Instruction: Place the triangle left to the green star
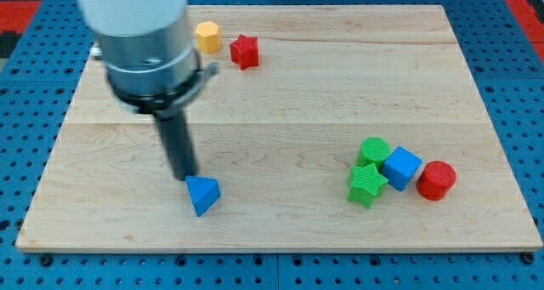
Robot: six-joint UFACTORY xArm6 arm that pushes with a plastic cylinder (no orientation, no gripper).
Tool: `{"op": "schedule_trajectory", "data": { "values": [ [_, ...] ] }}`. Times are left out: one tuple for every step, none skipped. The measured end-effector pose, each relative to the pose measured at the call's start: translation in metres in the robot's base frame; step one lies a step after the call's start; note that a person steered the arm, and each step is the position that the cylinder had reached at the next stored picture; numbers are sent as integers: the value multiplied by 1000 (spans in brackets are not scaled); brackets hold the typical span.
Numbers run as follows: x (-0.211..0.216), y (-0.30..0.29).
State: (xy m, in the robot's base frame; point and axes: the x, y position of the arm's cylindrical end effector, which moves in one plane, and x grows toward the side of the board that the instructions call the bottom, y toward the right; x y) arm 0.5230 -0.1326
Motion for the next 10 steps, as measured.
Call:
{"op": "schedule_trajectory", "data": {
  "values": [
    [13, -22],
    [23, 44],
    [23, 107],
    [23, 110],
    [27, 71],
    [59, 99],
    [69, 124],
    [60, 147],
    [57, 170],
    [45, 180]
  ]
}}
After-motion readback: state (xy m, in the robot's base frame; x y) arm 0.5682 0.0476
